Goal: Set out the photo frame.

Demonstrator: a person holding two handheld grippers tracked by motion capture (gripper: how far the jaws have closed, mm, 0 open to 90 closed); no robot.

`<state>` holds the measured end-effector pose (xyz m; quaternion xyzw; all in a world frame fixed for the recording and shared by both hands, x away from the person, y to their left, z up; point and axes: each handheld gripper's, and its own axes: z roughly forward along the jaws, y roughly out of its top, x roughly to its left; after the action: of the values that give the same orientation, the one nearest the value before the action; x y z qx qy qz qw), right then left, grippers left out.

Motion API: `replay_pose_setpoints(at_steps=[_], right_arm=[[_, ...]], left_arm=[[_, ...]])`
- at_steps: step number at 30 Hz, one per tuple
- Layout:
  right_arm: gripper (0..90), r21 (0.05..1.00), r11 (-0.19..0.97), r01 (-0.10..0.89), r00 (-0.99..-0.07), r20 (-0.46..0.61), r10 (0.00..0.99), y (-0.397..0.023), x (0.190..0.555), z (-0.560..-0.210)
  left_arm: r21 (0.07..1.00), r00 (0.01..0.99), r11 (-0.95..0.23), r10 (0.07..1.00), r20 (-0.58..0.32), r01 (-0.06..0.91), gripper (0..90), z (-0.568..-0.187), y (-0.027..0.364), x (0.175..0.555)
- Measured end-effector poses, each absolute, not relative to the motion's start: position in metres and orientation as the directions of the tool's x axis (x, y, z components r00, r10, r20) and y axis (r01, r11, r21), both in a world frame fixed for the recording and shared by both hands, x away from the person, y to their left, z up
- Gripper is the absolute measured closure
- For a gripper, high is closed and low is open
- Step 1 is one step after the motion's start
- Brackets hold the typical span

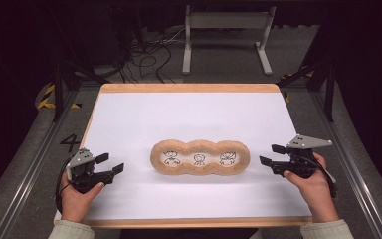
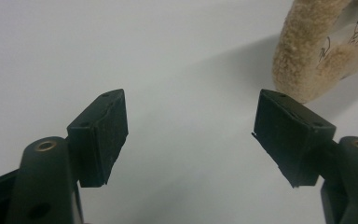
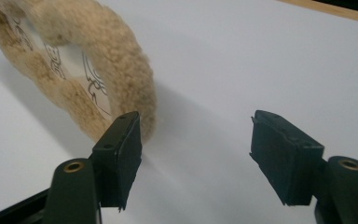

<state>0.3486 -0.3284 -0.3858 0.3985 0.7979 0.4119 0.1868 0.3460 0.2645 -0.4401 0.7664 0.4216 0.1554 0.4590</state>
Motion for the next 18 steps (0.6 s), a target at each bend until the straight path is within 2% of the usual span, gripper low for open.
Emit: replay_pose_setpoints(at_steps=[6, 10, 18], right_arm=[[33.2, 0.794, 0.352, 0.495, -0.608, 0.028, 0.794, -0.338, 0.349, -0.396], [31.0, 0.793, 0.335, 0.508, -0.624, 0.072, 0.778, -0.35, 0.353, -0.411], [23.3, 0.79, 0.352, 0.501, -0.643, 0.067, 0.763, -0.355, 0.353, -0.432]], left_arm=[[0.83, 0.608, -0.226, 0.777, -0.162, 0.51, 25.6, -0.446, 0.265, 0.349], [0.822, 0.608, -0.233, 0.777, -0.163, 0.519, 25.6, -0.452, 0.264, 0.351], [0.803, 0.614, -0.248, 0.769, -0.177, 0.542, 25.6, -0.461, 0.26, 0.356]])
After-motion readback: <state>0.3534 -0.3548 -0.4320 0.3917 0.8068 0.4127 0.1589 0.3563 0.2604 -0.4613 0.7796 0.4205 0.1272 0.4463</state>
